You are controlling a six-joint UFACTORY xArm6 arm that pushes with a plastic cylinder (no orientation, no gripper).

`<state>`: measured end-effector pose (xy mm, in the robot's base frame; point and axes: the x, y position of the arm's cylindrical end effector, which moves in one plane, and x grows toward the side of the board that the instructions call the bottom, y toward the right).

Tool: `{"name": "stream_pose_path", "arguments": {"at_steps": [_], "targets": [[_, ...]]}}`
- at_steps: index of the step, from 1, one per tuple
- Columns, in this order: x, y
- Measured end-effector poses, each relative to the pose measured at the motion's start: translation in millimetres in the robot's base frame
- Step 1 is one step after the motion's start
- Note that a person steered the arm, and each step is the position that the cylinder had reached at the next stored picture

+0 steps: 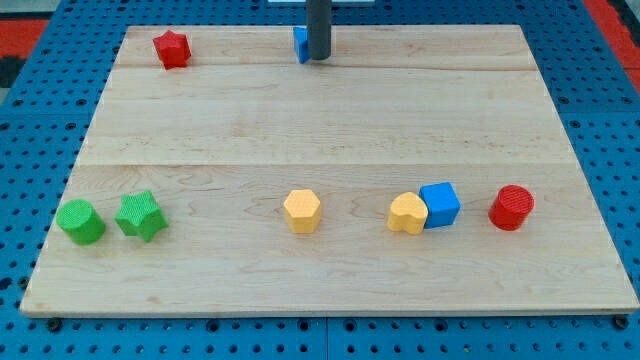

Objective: Keep the yellow heart vertically at the top side of the blue cube

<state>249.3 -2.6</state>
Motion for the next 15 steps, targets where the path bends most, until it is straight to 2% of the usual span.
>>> {"name": "stream_pose_path", "arguments": {"at_steps": [1, 2, 4, 5, 7, 8, 9, 10, 13, 14, 15], "targets": [[-0.3, -0.1], [28.2, 18.8], [71.2, -38.2], [138.7, -65.7], [293.2, -54.7], [335.9, -23.9], [328.4, 52.7], [296.3, 89.5], [192.2, 101.3], [141.7, 78.0], [129.8, 93.5]]}}
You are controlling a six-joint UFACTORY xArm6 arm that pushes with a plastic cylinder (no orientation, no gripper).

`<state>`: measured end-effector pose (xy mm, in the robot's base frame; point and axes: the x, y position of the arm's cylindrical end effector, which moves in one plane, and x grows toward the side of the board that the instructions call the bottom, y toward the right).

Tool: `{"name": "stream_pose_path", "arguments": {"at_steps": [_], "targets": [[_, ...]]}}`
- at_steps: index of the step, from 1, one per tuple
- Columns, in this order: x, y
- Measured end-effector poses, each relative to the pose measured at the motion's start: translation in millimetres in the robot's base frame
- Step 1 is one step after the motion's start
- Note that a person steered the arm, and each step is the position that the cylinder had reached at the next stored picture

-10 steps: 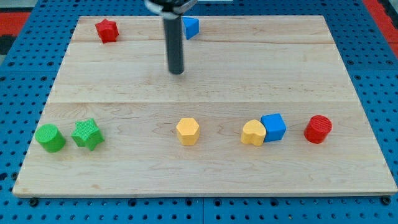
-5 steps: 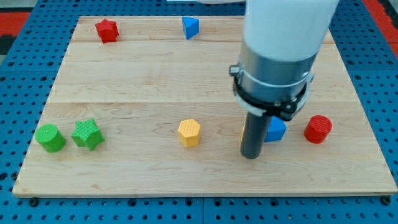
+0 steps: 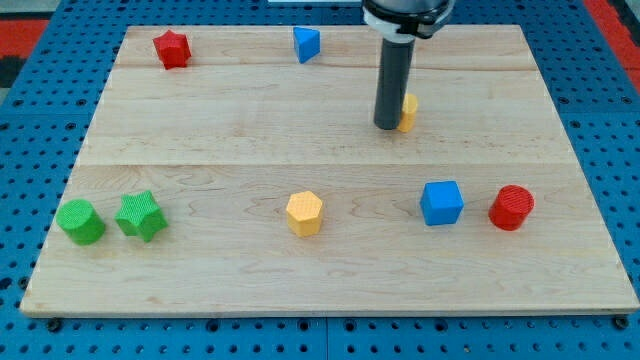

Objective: Keep the yellow heart vertically at the top side of the blue cube

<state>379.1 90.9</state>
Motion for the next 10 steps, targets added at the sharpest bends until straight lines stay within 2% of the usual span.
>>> {"name": "stream_pose_path", "arguments": {"at_steps": [1, 5, 8, 9, 10], "targets": [[-6.5, 30.3], [-120.6, 15.3], [-121.6, 15.9], [-98.2, 22.5], [-69.5, 0.7]]}}
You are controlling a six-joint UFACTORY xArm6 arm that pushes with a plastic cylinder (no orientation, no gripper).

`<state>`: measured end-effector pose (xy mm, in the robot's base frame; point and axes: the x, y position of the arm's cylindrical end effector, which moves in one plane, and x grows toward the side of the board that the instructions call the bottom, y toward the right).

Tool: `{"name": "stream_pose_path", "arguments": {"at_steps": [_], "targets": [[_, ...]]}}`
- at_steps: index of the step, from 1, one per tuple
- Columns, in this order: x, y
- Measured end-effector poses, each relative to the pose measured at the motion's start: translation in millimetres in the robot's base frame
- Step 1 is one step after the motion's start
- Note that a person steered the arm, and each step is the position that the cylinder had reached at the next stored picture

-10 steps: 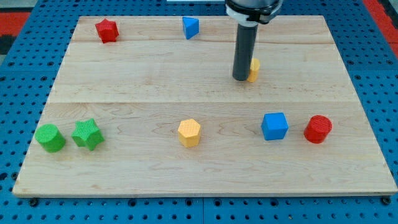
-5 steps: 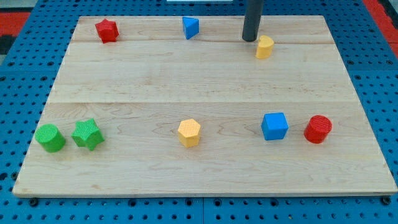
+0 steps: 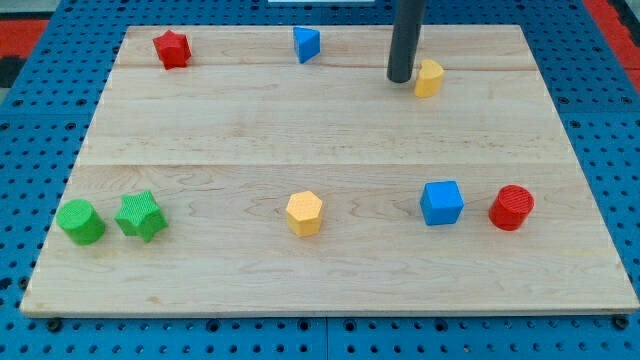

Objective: Keep the yellow heart vertically at the top side of the blue cube

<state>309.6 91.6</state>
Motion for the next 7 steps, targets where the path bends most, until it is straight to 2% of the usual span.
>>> {"name": "stream_pose_path", "arguments": {"at_steps": [1, 5, 6, 7], "targets": [[30.3, 32.4], [-46.4, 54.4], [-49.2, 63.3], [-31.6, 63.9]]}}
